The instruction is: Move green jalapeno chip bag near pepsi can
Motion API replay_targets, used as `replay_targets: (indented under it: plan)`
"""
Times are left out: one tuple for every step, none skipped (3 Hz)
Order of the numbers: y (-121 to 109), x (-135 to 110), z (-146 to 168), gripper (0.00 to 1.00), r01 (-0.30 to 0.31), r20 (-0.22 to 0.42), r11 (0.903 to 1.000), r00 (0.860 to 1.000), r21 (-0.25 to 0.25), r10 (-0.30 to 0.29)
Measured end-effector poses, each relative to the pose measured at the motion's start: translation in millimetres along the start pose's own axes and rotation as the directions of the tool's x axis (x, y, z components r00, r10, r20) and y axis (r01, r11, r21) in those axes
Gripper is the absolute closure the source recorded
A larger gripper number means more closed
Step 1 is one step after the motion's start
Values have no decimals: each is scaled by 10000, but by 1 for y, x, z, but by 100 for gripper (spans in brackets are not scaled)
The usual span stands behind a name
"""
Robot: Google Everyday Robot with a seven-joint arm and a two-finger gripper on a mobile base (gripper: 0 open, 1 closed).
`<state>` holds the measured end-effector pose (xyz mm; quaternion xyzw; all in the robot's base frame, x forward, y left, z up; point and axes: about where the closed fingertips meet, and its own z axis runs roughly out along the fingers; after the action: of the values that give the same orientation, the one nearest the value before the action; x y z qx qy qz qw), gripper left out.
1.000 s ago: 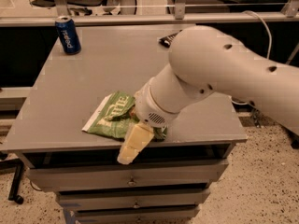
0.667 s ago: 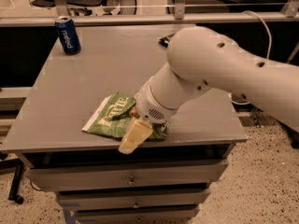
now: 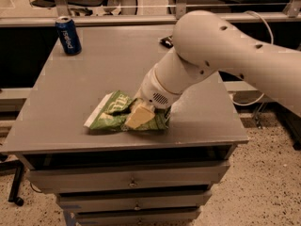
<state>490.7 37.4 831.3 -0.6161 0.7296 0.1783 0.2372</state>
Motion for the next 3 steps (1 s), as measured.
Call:
replay_targets:
  plan:
    - [-17, -3, -11, 87, -234, 231, 9997, 9995, -88, 236]
    - [-39, -11, -40, 100, -477, 876, 9987, 9951, 160, 461]
    - [-68, -17, -100, 100, -803, 1473, 9921, 9869, 961, 656]
